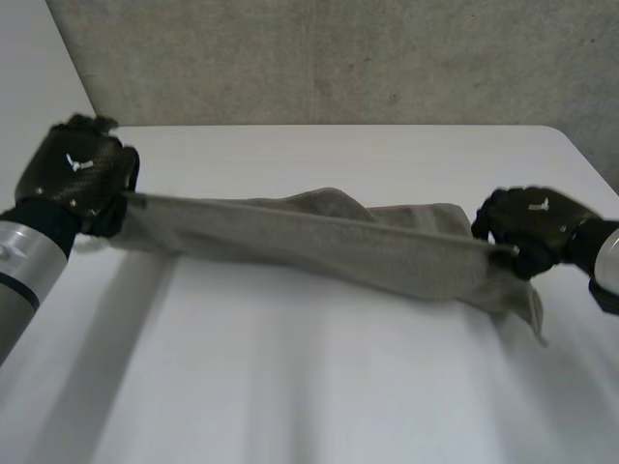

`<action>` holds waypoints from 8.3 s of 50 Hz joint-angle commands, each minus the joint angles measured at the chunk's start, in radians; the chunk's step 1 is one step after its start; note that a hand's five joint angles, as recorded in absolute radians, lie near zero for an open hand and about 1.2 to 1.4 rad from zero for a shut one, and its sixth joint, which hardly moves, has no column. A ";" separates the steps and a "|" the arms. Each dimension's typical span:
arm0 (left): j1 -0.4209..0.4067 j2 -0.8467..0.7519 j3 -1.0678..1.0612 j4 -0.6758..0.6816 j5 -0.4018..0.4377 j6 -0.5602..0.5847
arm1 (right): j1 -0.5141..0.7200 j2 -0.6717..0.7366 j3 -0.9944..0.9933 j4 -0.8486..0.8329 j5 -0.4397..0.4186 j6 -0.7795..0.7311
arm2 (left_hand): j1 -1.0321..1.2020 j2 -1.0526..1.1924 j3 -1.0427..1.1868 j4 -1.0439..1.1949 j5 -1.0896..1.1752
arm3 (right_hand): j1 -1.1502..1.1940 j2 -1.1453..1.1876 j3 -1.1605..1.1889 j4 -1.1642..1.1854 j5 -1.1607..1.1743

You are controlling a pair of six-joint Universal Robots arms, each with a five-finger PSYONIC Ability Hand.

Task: Fold the towel.

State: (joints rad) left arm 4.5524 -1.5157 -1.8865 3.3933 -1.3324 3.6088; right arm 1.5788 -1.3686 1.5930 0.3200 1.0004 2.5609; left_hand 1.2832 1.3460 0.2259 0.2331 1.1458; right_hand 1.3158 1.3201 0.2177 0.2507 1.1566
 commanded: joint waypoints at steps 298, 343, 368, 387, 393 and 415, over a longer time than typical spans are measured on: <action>-0.316 -0.278 0.176 0.015 -0.125 -0.352 | 0.445 0.097 -0.110 -0.289 0.164 0.027 | -1.029 -1.091 -0.051 -0.059 -1.066 | 0.080 0.076 -0.043 -0.076 0.065; -0.403 -0.518 0.385 0.067 -0.169 -0.513 | 0.468 0.177 -0.041 -0.357 0.339 0.443 | -1.040 -1.103 -0.051 -0.059 -1.077 | -1.141 -1.146 -0.043 -0.076 -1.157; -0.437 -0.721 0.405 0.024 -0.260 -0.338 | 0.478 0.430 -0.176 -0.352 0.349 0.527 | -1.029 -1.091 -0.051 -0.059 -1.066 | -1.141 -1.146 -0.043 -0.076 -1.157; -0.383 -0.310 0.440 -0.083 -0.297 -0.400 | 0.357 0.005 -0.228 -0.354 0.494 0.527 | -1.084 -1.147 -0.051 -0.059 -1.122 | -1.141 -1.146 -0.043 -0.076 -1.157; -0.293 -0.244 0.489 -0.189 -0.318 -0.509 | 0.299 -0.038 -0.237 -0.349 0.503 0.527 | -1.064 -1.127 -0.051 -0.059 -1.101 | -1.141 -1.146 -0.043 -0.076 -1.157; -0.251 -0.219 0.511 -0.226 -0.310 -0.541 | 0.296 -0.014 -0.226 -0.288 0.512 0.524 | -1.087 -1.150 -0.051 -0.059 -1.124 | -1.141 -1.146 -0.043 -0.076 -1.157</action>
State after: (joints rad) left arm 4.3022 -1.7337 -1.3753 3.1682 -1.6431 3.0666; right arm 1.8744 -1.3813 1.3636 0.0319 1.5084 3.0848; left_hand 0.2703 0.2602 0.2259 0.2331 0.0602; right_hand 0.2243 0.2391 0.2177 0.2507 0.0610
